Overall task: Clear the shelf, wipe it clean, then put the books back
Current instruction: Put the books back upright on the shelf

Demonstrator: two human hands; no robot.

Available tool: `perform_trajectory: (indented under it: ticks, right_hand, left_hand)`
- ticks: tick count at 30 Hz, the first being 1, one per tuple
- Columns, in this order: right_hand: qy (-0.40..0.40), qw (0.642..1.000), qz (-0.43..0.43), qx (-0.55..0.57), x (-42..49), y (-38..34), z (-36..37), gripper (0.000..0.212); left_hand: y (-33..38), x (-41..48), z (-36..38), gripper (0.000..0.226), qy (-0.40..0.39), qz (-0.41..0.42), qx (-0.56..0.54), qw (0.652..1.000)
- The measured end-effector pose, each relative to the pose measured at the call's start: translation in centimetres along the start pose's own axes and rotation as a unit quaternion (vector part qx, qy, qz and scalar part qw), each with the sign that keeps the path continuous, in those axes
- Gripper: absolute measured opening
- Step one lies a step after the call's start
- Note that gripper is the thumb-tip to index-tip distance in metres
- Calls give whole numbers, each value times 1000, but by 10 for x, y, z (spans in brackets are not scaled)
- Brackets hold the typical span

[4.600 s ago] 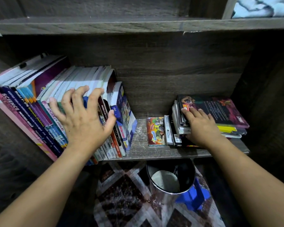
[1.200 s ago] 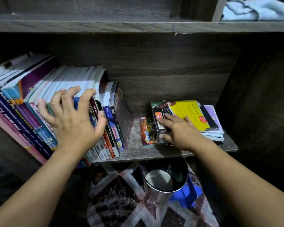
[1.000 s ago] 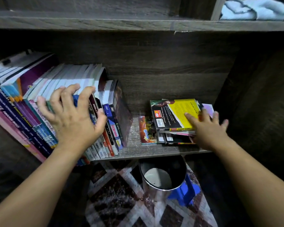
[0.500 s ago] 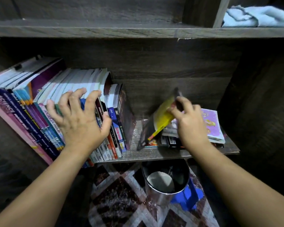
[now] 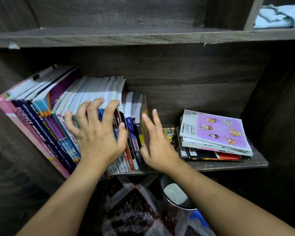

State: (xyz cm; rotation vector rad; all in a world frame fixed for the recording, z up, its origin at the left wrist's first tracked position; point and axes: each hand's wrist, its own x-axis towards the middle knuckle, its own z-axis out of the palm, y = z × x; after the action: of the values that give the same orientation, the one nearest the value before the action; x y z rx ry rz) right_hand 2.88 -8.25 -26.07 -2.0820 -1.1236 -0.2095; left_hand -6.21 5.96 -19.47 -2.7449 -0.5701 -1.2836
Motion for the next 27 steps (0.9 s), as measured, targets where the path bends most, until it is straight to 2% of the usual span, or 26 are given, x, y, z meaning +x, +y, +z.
perform_trajectory:
  ticks: [2,3,4,8,12,14,16,17,19,20,21,23,24,27]
  right_hand:
    - [-70,992,102,31,-1,8,9,95]
    - [-105,986,125,42,0,12,12,94]
    - [-122,983,132,48,0,15,14,92]
    - [-102,982,155,23,4,26,6,87]
    - [-156,973,161,-49,6,24,0,90]
    - [-123,978,114,-124,6,20,-9,73]
    - [-40,978,59,-195,5,21,-25,50]
    - [2,974,64,-217,3,25,-34,42]
    - [50,952,163,-255,-5,37,-59,40]
    - [46,926,235,-291,-11,45,-74,44]
    - [24,890,296,-347,-18,55,-89,53]
    - [-57,829,352,-431,-35,72,-113,71]
    - [-99,822,357,-432,-43,79,-120,76]
    - [-173,836,370,-366,-61,90,-125,78]
  left_hand:
    - [1,0,0,54,3,-3,-8,1000]
    - [1,0,0,54,5,-4,-11,1000]
    - [2,0,0,54,6,-6,-12,1000]
    - [3,0,1,54,7,-10,-13,1000]
    - [2,1,1,54,-2,-7,-7,1000]
    - [1,1,1,55,-8,-6,-3,1000]
    - [0,2,2,55,-12,-5,2,1000]
    - [0,2,2,55,-13,-5,2,1000]
    - [0,2,3,56,-14,-4,1,1000]
    - [0,3,3,56,-15,-5,1,1000]
    - [0,3,3,56,-16,-6,0,1000]
    - [0,3,3,56,-14,-6,-3,1000]
    - [0,3,3,56,-11,-6,-4,1000]
    - [1,3,3,55,-1,-3,-4,1000]
